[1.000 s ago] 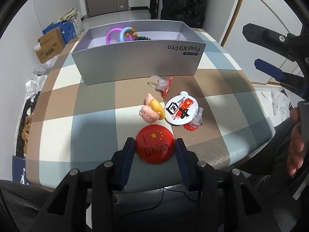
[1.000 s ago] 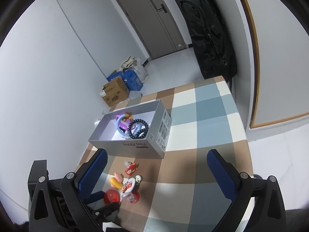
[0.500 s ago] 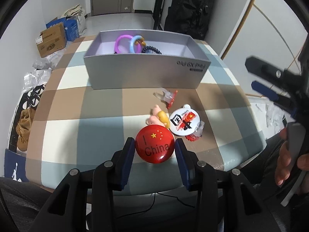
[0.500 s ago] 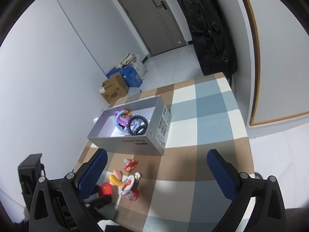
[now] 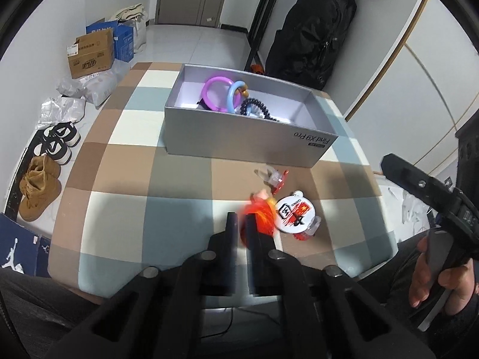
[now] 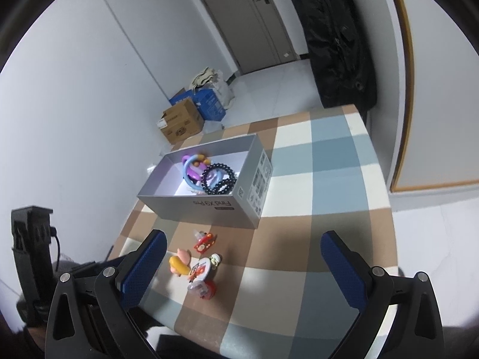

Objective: Organize jewelry
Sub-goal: 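Lower the left tool onto the red 'I China' badge and grasp it, then lift the red badge with the left tool while the right tool grasps a clear pacifier charm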

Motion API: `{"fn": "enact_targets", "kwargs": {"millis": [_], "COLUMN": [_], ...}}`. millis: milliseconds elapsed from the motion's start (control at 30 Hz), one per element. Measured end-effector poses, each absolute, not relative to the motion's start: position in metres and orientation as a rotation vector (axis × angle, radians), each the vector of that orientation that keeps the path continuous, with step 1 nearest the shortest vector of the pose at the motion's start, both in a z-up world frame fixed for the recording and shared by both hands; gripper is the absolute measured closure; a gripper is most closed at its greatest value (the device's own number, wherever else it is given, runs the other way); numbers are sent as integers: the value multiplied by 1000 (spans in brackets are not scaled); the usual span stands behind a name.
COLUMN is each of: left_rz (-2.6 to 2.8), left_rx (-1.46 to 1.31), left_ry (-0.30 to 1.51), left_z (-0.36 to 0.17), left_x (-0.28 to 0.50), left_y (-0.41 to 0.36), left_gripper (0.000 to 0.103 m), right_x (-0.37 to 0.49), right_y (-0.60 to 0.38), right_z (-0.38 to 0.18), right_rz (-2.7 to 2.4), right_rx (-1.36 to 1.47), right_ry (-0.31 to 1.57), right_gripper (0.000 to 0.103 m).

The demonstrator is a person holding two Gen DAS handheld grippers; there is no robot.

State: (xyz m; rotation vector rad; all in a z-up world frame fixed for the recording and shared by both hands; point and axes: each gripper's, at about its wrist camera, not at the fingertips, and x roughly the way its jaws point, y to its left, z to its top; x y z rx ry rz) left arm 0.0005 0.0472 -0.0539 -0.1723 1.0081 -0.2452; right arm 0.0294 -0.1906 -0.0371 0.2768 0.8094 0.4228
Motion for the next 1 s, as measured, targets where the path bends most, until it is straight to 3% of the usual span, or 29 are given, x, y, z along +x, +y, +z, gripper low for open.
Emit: {"fn": "enact_targets", "kwargs": {"millis": [267,300,333,367,400,467,867,967,1000], "left_rz": [-248,-241,-242,-254,-265,-265,-269,-293,-293], "left_rx": [-214,-211,-216,-232,-242,-224,136,134,136], "left_ry": [1044,1053,1073,1091,1101,1095,1086,1071,1068], "left_z": [-63,-63,-65,-67,-68,-68,-85,-81,-80], "left_x": [6,6,7,7,5,2,-9,-10,-11], "left_y": [55,55,56,56,56,53,3,3,3], "left_gripper": [101,98,93,78,56,37,39,63,65], "right_x": [24,23,22,20,19,16,13,14,14], "right_y": [-179,-176,-174,-173,-173,-175,-181,-184,-184], "right_z": [-53,-56,-58,-59,-60,-60,-52,-51,-53], "right_rz": [436,438,438,439,444,458,433,421,421], "right_rx": [257,254,249,247,254,280,294,301,303], "right_ry": [901,917,927,933,935,938,897,897,902], "right_gripper": [0,0,0,0,0,0,4,7,8]}}
